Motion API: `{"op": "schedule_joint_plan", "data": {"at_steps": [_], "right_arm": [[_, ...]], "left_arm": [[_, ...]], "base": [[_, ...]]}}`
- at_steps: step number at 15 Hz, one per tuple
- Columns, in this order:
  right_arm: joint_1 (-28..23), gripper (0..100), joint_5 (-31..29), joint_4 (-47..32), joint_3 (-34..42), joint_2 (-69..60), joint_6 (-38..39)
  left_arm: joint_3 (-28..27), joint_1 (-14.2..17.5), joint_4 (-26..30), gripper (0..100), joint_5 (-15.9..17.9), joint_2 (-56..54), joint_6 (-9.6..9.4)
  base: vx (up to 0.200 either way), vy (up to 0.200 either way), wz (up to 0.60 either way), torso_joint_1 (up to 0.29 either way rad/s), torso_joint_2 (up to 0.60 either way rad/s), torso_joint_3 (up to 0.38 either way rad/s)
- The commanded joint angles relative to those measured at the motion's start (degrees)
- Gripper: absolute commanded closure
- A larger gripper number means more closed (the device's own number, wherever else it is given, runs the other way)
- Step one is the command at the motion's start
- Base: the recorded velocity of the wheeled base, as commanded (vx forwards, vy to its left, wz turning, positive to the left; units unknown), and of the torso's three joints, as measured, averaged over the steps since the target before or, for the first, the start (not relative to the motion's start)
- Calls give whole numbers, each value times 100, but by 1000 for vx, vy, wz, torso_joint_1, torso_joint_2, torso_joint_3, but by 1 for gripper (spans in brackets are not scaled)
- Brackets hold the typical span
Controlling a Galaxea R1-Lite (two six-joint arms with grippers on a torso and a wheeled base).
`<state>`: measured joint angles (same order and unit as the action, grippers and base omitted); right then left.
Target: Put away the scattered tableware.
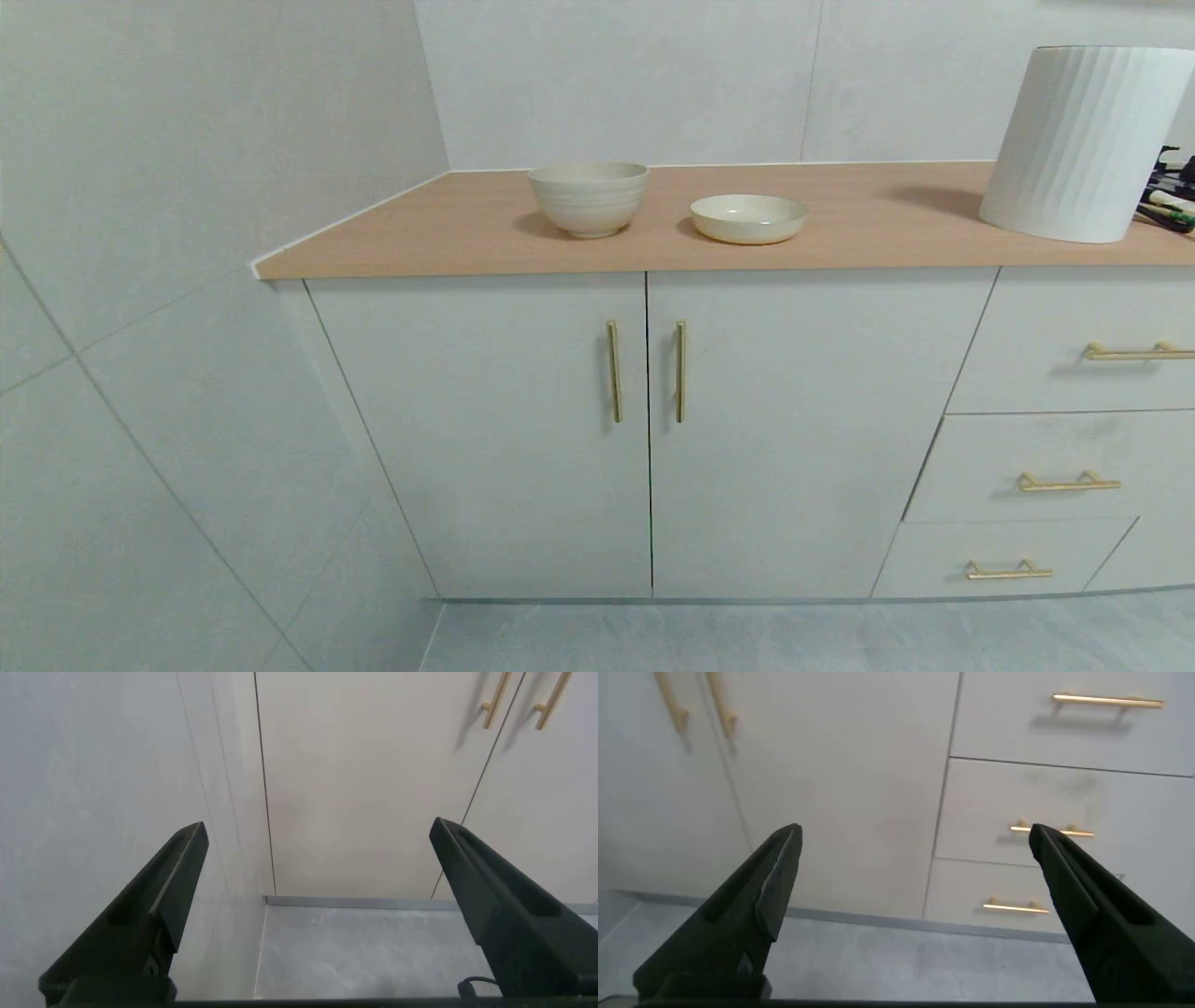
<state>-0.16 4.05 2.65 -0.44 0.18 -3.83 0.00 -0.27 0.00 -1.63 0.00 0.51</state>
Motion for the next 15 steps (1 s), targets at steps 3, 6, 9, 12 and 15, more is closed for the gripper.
{"op": "schedule_joint_plan", "data": {"at_steps": [3,6,9,12,15], "right_arm": [[148,0,1353,-511,-932,1388,14],[640,0,2127,-440,-1986,4148,22],[1818,0,2118,526,-2953,6371,137],[2424,0,2118,2267,-3648,8446,400],[2758,0,2083,3031,-4474,9597,559]], "left_arm": [[0,0,0,0,-4,0,2],[0,0,0,0,-4,0,2],[0,0,0,0,-4,0,2],[0,0,0,0,-4,0,2],[0,0,0,0,-4,0,2]], "base": [[0,0,0,0,0,0],[0,0,0,0,0,0],[0,0,0,0,0,0],[0,0,0,0,0,0],[0,0,0,0,0,0]]}}
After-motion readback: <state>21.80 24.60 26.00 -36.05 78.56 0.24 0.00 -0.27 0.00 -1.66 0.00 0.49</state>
